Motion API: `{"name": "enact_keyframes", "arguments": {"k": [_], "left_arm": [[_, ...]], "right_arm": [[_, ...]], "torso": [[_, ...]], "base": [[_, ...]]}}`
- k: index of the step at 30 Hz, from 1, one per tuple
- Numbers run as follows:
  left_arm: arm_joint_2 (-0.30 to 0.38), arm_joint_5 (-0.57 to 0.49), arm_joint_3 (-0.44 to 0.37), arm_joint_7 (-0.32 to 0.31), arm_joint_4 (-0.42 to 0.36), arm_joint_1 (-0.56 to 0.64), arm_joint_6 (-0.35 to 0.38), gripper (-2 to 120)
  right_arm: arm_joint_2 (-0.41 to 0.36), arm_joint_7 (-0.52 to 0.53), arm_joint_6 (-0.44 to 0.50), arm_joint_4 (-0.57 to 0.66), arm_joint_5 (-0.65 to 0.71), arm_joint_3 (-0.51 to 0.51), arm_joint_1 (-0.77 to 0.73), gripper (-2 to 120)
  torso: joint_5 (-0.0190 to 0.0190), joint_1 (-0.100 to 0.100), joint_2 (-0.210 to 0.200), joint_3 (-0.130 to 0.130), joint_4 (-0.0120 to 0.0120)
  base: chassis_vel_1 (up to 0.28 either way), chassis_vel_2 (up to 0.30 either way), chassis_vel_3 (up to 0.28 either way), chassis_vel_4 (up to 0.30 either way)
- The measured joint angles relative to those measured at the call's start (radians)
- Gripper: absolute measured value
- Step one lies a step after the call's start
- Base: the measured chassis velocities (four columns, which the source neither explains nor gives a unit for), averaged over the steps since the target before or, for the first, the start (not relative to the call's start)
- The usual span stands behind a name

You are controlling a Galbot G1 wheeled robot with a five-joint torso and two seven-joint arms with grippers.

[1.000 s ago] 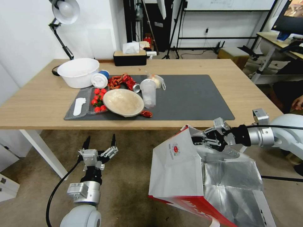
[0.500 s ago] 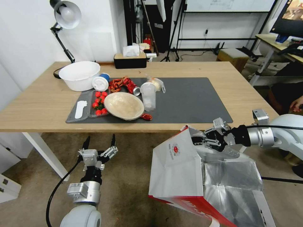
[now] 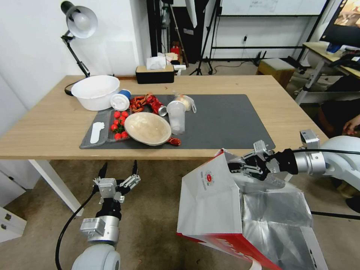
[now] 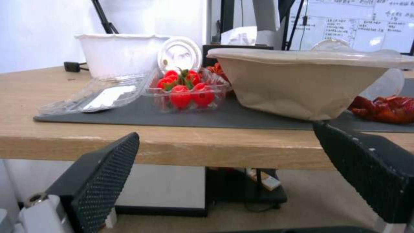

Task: Pick up the food delivery bag from the floor and place it on the table.

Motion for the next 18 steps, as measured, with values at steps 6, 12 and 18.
{"name": "enact_keyframes", "arguments": {"k": [6, 12, 18], "left_arm": [[0.000, 0.000, 0.000, 0.000, -0.002, 0.001, -0.002, 100], [0.000, 0.006, 0.001, 0.001, -0.005, 0.004, -0.004, 100], [0.000, 0.012, 0.002, 0.001, -0.006, 0.006, -0.004, 100]], "right_arm": [[-0.004, -0.002, 0.000, 0.003, 0.001, 0.004, 0.000, 0], [-0.009, -0.002, 0.000, 0.008, 0.002, 0.025, -0.028, 0], [-0.017, -0.001, 0.000, 0.014, 0.006, 0.057, -0.070, 0]], "torso": [[0.0000, -0.001, -0.004, -0.002, 0.0001], [0.0000, -0.003, -0.006, -0.004, 0.0000], [0.0000, -0.003, -0.008, -0.005, 0.0000]], "base": [[0.000, 0.000, 0.000, 0.000], [0.000, 0.000, 0.000, 0.000], [0.000, 0.000, 0.000, 0.000]]}}
